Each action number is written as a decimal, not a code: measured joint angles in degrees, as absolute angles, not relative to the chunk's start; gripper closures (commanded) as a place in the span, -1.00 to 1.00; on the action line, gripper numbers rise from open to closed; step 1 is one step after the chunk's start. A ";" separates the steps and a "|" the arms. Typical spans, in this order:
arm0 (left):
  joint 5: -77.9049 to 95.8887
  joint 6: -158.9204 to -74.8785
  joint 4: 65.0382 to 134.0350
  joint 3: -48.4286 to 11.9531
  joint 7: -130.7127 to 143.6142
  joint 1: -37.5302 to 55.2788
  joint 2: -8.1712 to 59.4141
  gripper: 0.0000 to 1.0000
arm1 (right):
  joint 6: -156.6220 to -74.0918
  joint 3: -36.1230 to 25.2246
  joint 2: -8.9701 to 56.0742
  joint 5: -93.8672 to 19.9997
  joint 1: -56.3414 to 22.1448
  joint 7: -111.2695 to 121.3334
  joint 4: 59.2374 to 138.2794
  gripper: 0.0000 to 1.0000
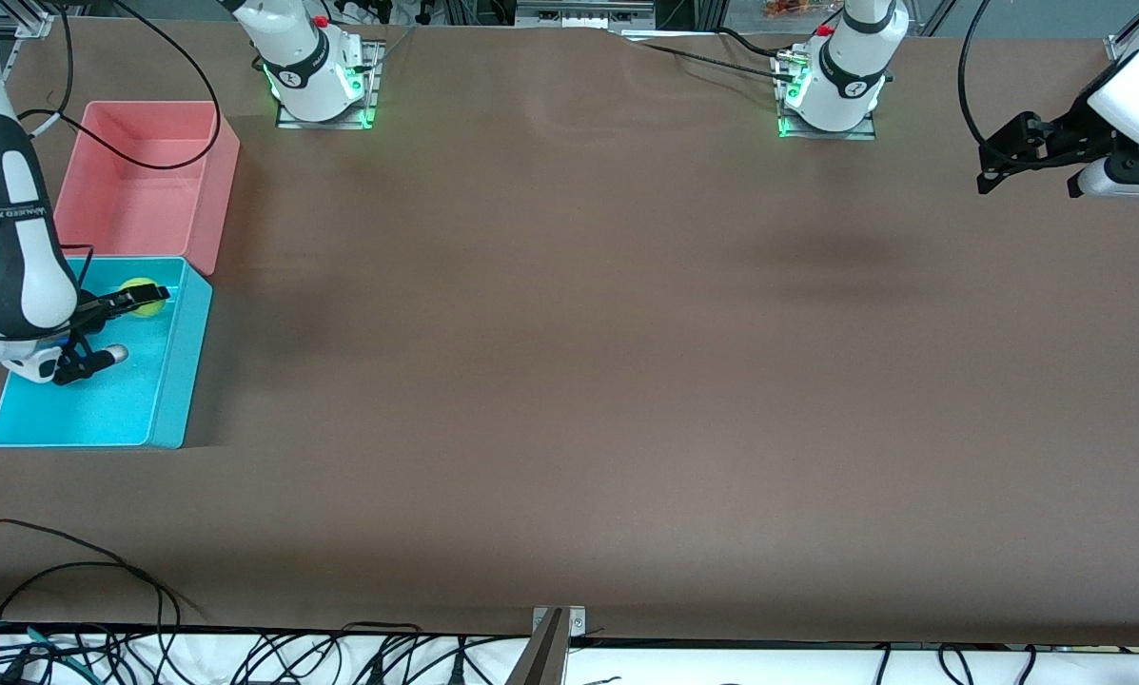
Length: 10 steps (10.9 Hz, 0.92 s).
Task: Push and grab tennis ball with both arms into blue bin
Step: 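Carry the ball with the right gripper over the cyan bin, then open the right gripper to drop the ball into the cyan bin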
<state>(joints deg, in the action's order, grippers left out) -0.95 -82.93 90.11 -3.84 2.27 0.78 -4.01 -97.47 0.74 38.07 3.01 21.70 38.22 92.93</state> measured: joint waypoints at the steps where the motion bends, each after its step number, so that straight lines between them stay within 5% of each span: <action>1: -0.94 -82.84 90.10 -3.93 2.29 0.83 -4.01 -1.00 | -97.67 0.75 38.78 2.90 21.74 38.22 92.93 -1.00; 10: -0.94 -81.88 90.03 -3.75 2.75 0.62 -4.01 -1.00 | -88.09 1.96 37.98 2.87 21.05 38.18 85.12 -1.00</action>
